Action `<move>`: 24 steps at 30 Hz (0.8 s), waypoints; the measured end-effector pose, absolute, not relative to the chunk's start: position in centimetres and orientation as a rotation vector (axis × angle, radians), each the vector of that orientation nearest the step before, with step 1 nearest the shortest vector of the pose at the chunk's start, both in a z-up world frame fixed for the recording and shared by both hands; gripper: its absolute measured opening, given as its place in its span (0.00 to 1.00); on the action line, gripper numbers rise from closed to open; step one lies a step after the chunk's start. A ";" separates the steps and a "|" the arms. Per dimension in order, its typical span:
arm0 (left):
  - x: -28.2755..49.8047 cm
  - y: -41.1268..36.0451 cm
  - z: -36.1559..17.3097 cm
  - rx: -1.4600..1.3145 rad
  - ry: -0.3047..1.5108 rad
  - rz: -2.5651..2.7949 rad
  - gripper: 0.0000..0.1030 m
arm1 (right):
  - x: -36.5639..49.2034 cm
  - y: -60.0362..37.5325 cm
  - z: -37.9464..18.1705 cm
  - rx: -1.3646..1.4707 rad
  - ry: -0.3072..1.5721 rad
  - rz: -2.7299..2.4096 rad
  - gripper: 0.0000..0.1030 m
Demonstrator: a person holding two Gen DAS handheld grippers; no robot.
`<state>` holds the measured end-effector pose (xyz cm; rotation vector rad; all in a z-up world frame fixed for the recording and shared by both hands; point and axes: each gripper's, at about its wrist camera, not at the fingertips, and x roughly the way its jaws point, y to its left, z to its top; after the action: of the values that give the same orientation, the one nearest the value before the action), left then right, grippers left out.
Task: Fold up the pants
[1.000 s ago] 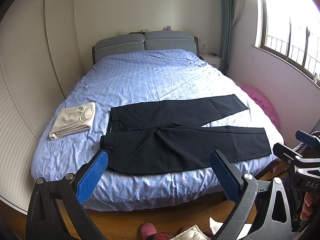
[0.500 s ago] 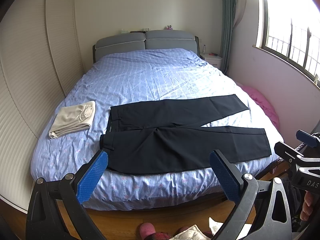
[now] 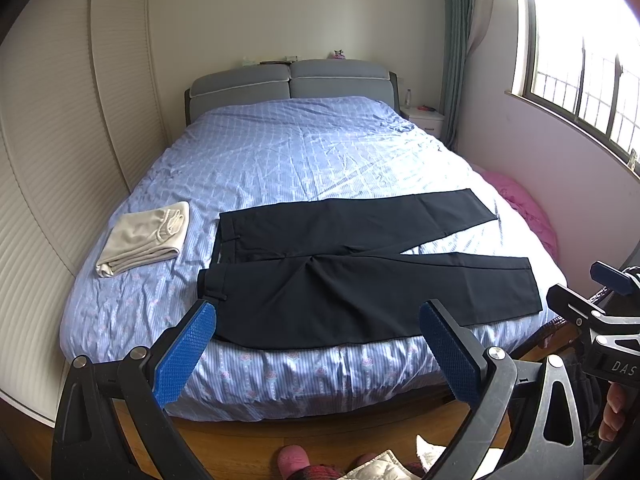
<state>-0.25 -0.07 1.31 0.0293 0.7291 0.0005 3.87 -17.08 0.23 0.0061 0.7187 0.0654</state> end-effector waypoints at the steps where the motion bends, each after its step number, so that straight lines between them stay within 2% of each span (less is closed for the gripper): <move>1: -0.3 0.0 1.3 0.029 0.730 0.000 1.00 | 3.9 -17.1 0.2 0.006 0.719 0.065 1.00; 24: 1.0 0.9 -1.2 -0.005 0.797 0.058 1.00 | 6.5 -17.6 -1.8 0.020 0.779 0.099 1.00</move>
<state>0.99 0.89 -1.20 -0.0047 0.7970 0.0579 6.45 -17.63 -1.77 0.0196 0.7794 0.0990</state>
